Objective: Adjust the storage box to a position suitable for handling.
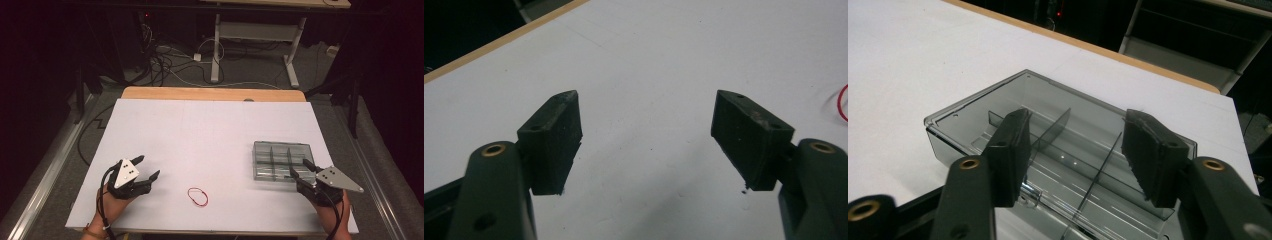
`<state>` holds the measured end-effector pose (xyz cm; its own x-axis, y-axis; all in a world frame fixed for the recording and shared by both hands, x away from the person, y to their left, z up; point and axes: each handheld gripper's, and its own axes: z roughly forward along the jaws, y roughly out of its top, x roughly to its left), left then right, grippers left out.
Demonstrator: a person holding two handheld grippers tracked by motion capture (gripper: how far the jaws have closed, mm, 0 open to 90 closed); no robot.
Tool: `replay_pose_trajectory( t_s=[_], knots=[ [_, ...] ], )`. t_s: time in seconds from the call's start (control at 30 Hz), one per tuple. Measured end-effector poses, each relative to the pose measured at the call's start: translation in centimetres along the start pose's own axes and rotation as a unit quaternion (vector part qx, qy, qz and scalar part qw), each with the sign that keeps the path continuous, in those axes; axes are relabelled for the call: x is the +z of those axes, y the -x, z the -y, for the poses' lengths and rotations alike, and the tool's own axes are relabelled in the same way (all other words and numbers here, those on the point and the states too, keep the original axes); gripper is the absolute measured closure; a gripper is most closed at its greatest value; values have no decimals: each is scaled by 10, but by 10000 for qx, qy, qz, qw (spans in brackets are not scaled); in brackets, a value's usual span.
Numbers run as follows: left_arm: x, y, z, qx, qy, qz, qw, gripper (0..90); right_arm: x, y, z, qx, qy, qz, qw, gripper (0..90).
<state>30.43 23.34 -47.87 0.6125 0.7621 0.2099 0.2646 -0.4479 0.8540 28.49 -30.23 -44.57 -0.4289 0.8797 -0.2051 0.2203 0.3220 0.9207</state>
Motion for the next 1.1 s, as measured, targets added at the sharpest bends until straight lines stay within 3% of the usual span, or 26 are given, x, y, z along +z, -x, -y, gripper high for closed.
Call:
replay_pose_trajectory(
  t_s=[0.17, 0.33, 0.4, 0.43, 0.47, 0.53, 0.6, 0.7, 0.73, 0.77, 0.8, 0.83, 0.9, 0.97, 1.03, 1.07, 1.1],
  knots=[
    [2, 3, 0, 29, -78, 19, 10000, 294, -1, 4, -1, 46, 27, 79, 10000, 479],
    [2, 3, 0, -20, -238, -93, 9997, 327, 1, 6, -2, 49, 47, 112, 9999, 482],
    [1, 2, -1, -102, -209, -60, 9997, 401, 0, 7, -1, 61, 35, 191, 9998, 581],
    [1, 1, -1, -112, -201, -38, 9997, 401, 0, 7, -1, 61, 35, 191, 9998, 581],
    [1, 1, -2, -101, -189, 14, 9998, 492, 0, 10, -1, 107, -29, 189, 9998, 650],
    [3, 2, -3, -62, -226, 107, 9997, 557, -2, 14, -1, 190, 8, 252, 9995, 721],
    [4, 5, -5, 84, -275, 178, 9994, 599, -2, 17, -1, 175, -64, 222, 9996, 748],
    [4, 6, -5, 125, -251, 214, 9994, 612, -3, 19, -1, 157, -57, 206, 9996, 796],
    [5, 6, -6, 126, -240, 239, 9993, 600, -4, 19, -2, 184, -38, 136, 9997, 742],
    [6, 5, -6, 120, -275, 280, 9992, 539, -5, 16, -2, 87, 51, 346, 9993, 466],
    [9, 4, -6, 68, -264, 243, 9993, 535, -3, 14, -3, -35, -18, 530, 9986, 430],
    [9, 4, -6, 68, -264, 243, 9993, 483, -1, 12, -3, -146, -100, 545, 9984, 428],
    [12, 3, -5, -36, -261, 243, 9994, 455, 1, 12, -4, -101, -91, 498, 9987, 385],
    [13, 4, -5, -16, -261, 168, 9995, 372, 0, 16, -5, 3, 4, 606, 9982, 389],
    [12, 4, -5, -51, -229, 192, 9995, 431, -2, 24, -4, 93, -15, 695, 9975, 479],
    [12, 5, -5, -17, -212, 237, 9995, 431, -2, 24, -4, 93, -15, 695, 9975, 479],
    [13, 6, -6, 35, -230, 246, 9994, 540, -4, 34, 0, 238, -65, 728, 9970, 655]
  ],
)
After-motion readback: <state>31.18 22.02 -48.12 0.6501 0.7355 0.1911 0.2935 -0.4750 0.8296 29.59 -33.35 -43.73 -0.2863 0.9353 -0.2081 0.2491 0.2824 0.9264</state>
